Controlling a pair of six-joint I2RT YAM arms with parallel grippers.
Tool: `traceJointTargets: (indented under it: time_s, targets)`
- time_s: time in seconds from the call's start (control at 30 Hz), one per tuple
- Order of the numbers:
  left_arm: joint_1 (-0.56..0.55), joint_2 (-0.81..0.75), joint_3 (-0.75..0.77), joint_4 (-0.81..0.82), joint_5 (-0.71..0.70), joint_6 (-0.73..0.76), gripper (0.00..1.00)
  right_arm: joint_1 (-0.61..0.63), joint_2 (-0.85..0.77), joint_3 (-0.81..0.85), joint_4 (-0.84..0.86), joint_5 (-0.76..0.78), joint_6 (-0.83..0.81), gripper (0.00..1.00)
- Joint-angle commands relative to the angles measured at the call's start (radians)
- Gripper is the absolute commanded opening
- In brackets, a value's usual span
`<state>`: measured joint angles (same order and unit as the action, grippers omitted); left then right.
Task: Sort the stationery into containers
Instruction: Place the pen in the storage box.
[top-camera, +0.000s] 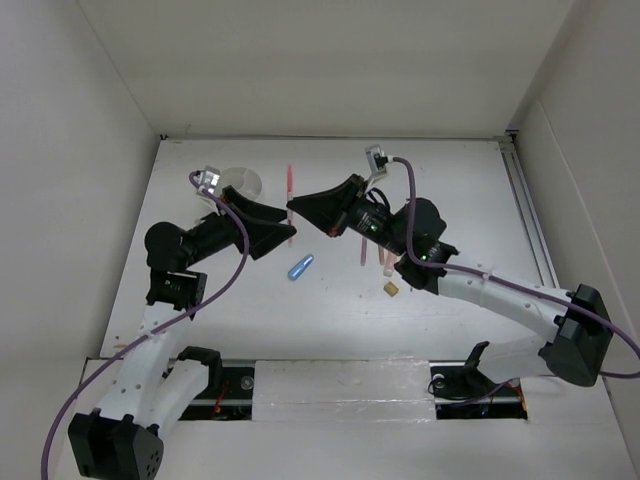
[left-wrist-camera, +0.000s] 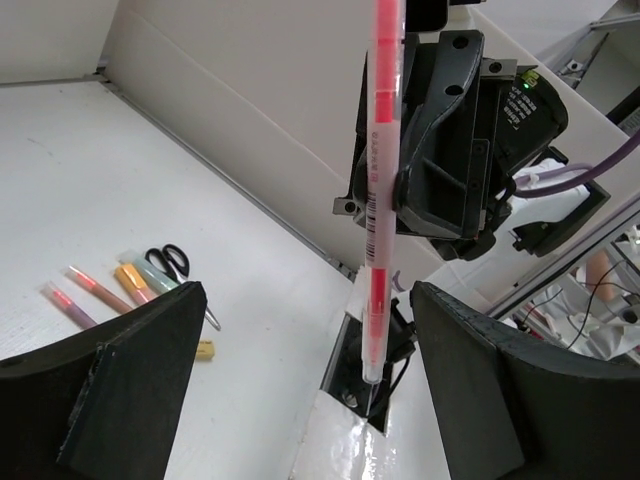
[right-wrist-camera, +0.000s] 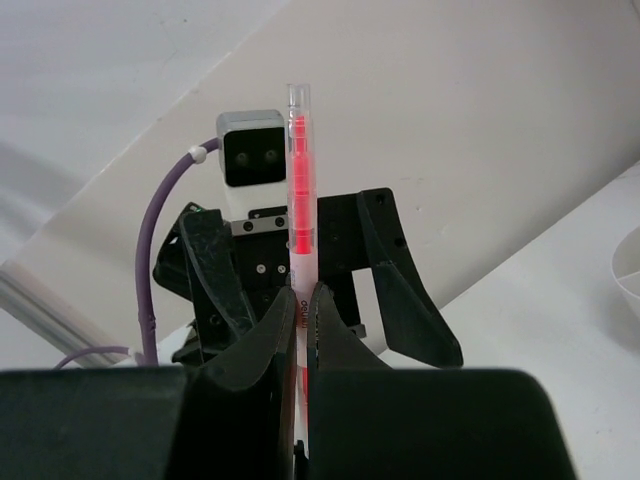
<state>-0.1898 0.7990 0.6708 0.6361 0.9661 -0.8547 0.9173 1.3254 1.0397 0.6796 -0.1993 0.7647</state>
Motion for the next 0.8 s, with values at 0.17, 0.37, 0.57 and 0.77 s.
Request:
traceJointTargets:
  time_s: [0.17, 0.37, 0.57, 0.77]
  targets:
    - [-0.002, -0.026, 0.001, 0.079, 0.011, 0.005, 0.67, 0.041, 0.044, 0.059, 0.057, -0.023, 0.015, 0.00]
    - [-0.002, -0.026, 0.001, 0.060, -0.020, 0.025, 0.34, 0.051, 0.044, 0.059, 0.066, -0.032, 0.015, 0.00]
    - [-0.002, -0.026, 0.021, 0.022, -0.030, 0.036, 0.12, 0.060, 0.055, 0.049, 0.066, -0.032, 0.015, 0.00]
    - [-0.002, -0.026, 0.041, -0.026, -0.072, 0.059, 0.00, 0.060, 0.064, 0.049, 0.066, -0.042, 0.024, 0.00]
